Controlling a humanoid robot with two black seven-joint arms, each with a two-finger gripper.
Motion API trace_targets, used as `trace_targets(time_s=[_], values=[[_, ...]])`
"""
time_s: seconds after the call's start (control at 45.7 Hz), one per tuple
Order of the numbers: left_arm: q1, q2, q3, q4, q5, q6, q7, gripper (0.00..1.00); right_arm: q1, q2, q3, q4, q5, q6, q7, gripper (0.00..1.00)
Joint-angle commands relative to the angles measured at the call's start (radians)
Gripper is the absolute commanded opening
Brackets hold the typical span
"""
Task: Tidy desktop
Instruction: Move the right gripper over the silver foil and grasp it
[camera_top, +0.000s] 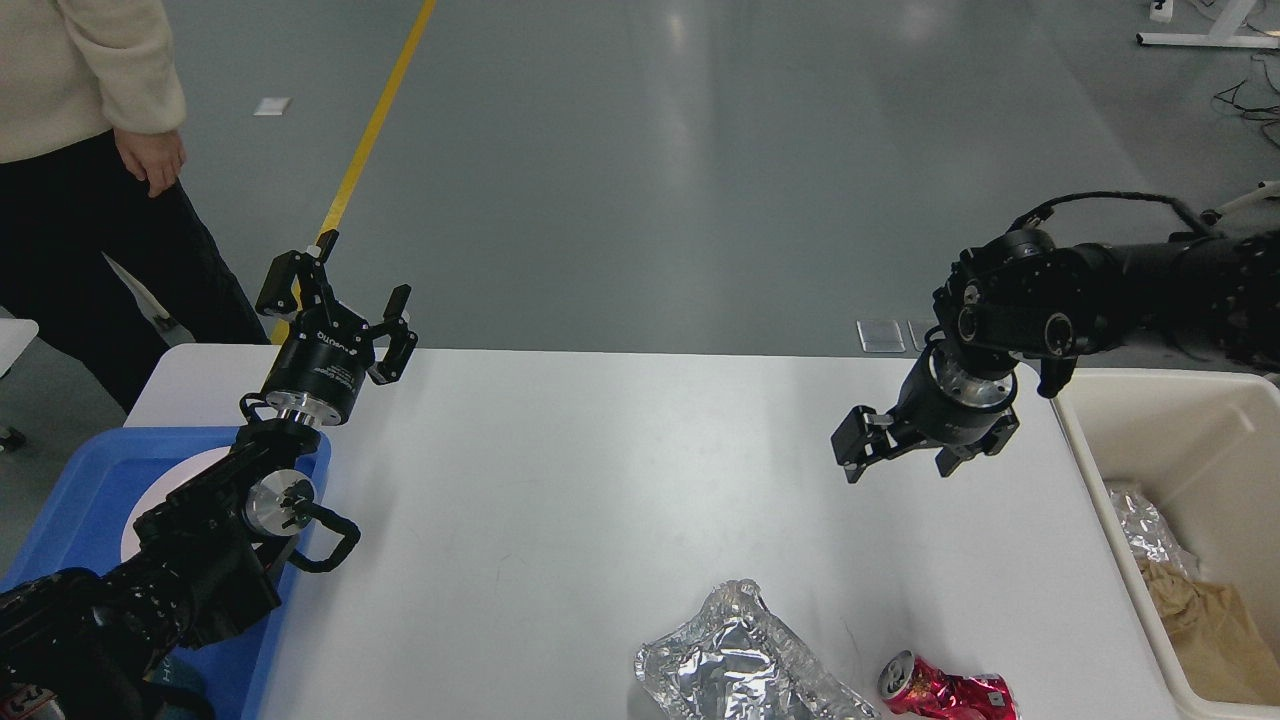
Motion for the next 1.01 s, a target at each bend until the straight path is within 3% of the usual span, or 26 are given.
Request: trace_targets(time_s=[0.0,0.284,0.985], values=[[0.0,0.0,0.0,0.0,0.002,0.0,0.0,0.97,0.022,0.065,0.036,0.009,0.007,0.018,0.003,1.0],[0.0,0.0,0.0,0.0,0.0,-0.001,0.0,0.97,0.012,0.178,0.125,0.006,0.004,0.03,-0.003,1.0],[0.002,0.0,0.0,0.0,0.0,0.0,0.0,0.97,-0.176,0.184,0.123,-0.111,0.007,-0.01,-0.003,1.0]])
